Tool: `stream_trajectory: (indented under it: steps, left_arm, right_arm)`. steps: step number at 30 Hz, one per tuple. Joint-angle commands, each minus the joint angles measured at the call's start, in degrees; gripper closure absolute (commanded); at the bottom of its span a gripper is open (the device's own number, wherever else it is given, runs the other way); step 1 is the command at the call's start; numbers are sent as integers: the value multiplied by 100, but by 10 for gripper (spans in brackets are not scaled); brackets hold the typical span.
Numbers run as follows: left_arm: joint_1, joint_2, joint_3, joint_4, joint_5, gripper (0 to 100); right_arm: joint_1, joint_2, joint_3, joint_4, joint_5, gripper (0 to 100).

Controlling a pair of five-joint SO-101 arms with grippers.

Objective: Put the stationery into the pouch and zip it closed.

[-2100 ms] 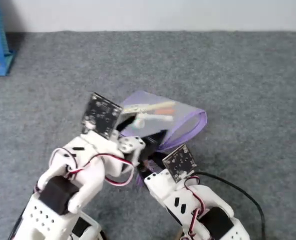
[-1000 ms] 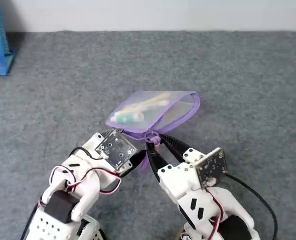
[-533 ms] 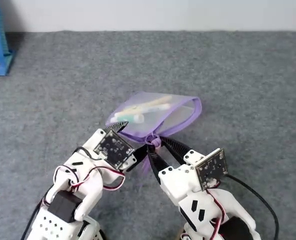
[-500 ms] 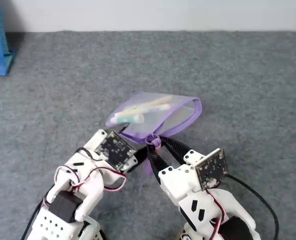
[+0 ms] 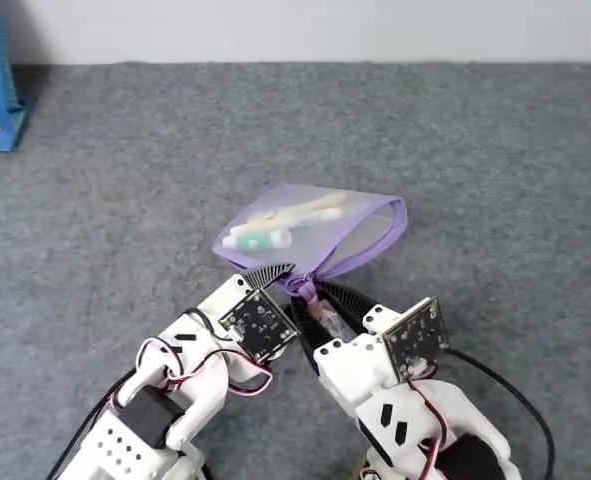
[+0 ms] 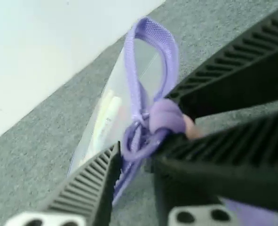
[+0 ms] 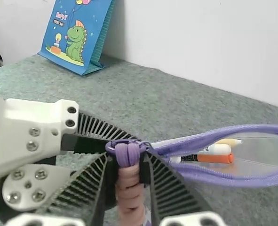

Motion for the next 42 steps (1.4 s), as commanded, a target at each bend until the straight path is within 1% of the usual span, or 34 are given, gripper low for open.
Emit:
stream_trajectory:
  steps: [1, 5, 10, 15, 21, 28, 31, 35, 42]
  left_arm:
    - [0, -70, -66, -149, 53, 989]
    - [-35, -70, -101, 79, 88, 988]
    - [-448, -79, -374, 642, 97, 988]
    - [-598, -79, -699, 1213, 97, 988]
    - [-615, -79, -725, 1284, 62, 991]
    - [-932, -149, -725, 1319, 53, 991]
    - [-897, -554, -725, 1635, 53, 991]
    - [-897, -1389, -708, 2154, 53, 991]
    - [-897, -2426, -690, 2848, 53, 991]
  right_arm:
    - [189, 13, -387, -22, -26, 991]
    - [892, 13, -360, -207, -26, 991]
    - [1534, 13, -246, -576, -18, 991]
    - [2018, 13, 404, -1420, 448, 991]
    - [2501, 13, 879, -2255, 475, 991]
    - [3125, 22, 1266, -3187, 510, 991]
    - [3380, 22, 1600, -3767, 536, 991]
    - [3653, 22, 1943, -4303, 800, 991]
    - [4084, 31, 2092, -4391, 853, 991]
